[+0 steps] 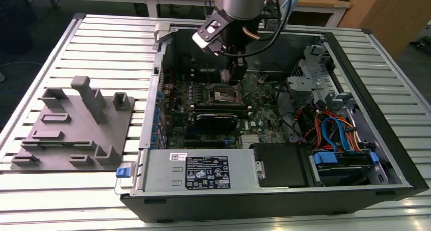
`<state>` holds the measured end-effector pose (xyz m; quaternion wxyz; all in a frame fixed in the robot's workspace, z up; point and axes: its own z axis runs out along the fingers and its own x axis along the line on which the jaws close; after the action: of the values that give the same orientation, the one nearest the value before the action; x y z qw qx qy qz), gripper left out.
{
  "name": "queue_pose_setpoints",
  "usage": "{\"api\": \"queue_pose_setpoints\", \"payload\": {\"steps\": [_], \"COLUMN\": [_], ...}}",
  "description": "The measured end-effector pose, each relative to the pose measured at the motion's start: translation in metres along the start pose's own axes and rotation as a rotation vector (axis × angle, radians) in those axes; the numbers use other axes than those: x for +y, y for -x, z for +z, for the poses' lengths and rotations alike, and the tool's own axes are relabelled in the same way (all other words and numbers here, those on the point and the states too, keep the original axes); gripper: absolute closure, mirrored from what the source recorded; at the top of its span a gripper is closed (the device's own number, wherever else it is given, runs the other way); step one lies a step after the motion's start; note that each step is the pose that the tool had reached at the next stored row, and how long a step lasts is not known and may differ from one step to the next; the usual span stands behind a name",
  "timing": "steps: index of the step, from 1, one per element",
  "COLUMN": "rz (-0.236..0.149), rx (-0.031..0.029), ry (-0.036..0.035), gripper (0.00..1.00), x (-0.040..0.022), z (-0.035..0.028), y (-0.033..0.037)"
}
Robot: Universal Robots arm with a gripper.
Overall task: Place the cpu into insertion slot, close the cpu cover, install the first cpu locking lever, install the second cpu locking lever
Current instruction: 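Place the cpu into insertion slot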
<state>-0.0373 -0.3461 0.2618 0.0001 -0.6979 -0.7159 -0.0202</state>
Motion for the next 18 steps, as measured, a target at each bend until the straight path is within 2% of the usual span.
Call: {"api": "queue_pose_setpoints", "payload": {"steps": [1, 4, 5, 7, 14, 18], "rz": [0.0, -0.001, -0.001, -0.001, 0.004, 0.006], "rx": [-0.0029, -0.0284, -0.0353, -0.0368, -0.0368, -0.0367], "ry": [-0.0001, -0.0017, -0.0034, -0.0041, -0.004, -0.004], "gripper": [0.46, 0.46, 0.46, 0.46, 0.46, 0.46], "x": [-0.0001, -0.0001, -0.0001, -0.0001, -0.0008, -0.0038], "z": [0.0014, 0.0031, 0.0038, 0.0052, 0.0179, 0.0249], "y": [0.0001, 0.0001, 0.0, 0.0, -0.0003, -0.0003]}}
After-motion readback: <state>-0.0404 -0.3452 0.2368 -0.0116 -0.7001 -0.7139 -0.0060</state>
